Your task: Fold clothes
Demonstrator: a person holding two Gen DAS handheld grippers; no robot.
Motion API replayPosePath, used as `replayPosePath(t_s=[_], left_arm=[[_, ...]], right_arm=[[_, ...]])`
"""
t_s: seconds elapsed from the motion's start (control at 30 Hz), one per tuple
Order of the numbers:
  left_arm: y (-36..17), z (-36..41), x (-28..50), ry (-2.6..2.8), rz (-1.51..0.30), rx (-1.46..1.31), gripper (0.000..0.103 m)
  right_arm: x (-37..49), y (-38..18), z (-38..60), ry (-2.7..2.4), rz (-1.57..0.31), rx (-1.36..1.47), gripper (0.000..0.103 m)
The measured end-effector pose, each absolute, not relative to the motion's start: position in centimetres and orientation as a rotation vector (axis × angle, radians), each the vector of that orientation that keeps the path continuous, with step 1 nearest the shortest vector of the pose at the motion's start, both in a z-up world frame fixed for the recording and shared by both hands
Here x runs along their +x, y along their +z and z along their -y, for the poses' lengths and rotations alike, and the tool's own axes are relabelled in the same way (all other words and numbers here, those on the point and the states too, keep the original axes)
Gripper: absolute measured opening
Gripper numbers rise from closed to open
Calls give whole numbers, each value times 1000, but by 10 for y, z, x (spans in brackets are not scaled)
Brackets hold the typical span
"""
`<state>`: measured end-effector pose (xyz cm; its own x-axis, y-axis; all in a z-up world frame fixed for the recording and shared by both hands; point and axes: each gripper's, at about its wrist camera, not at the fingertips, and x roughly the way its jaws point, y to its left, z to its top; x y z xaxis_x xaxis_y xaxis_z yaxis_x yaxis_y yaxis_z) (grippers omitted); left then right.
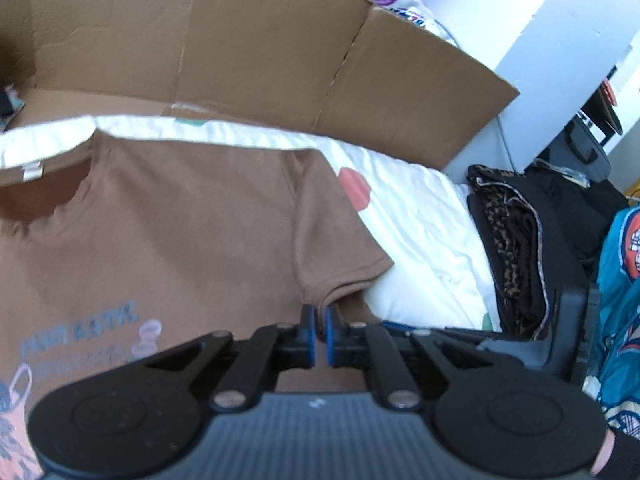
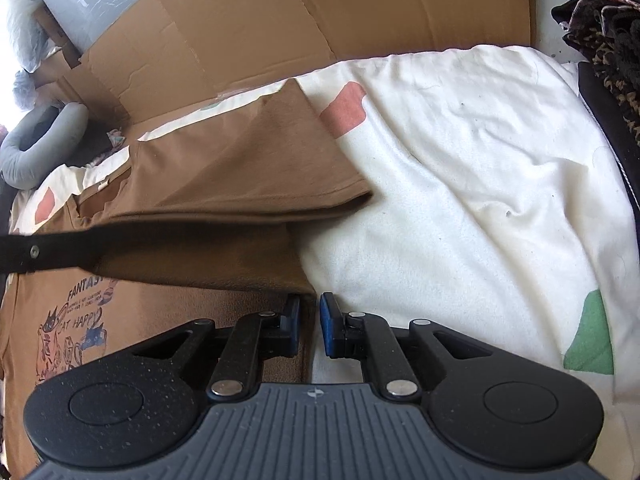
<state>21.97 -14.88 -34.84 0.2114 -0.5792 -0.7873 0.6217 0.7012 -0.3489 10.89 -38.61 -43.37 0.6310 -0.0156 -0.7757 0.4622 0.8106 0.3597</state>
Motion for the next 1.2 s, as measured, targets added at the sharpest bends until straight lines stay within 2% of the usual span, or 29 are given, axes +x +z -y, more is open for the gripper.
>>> replayPosePath(t_s=[0.37,0.5,0.6,0.7,0.8,0.93,1.2], left_arm=[[-389,138,211,-759,-1182,87,5],[-405,138,211,-753,-1287,148,7],[-398,129,209,-760,-1269,165,12],[-387,125,213,-763,-1237,154,25],[-373,133,219,-788,-1163,175,28],[-361,155,223,-847,-1084,191,38],[-359,208,220,-979,-971,268,38]], right_arm=[[108,-434,386,-285,-852,573,15],[109,-434,386,-284,-853,571,15],[109,-434,388,-275,-860,588,15],[106,-433,394,-269,-870,641,15],[99,-432,397,-273,-874,687,16],[91,-427,398,-285,-869,702,16],[79,-411,410,-317,-819,702,16]])
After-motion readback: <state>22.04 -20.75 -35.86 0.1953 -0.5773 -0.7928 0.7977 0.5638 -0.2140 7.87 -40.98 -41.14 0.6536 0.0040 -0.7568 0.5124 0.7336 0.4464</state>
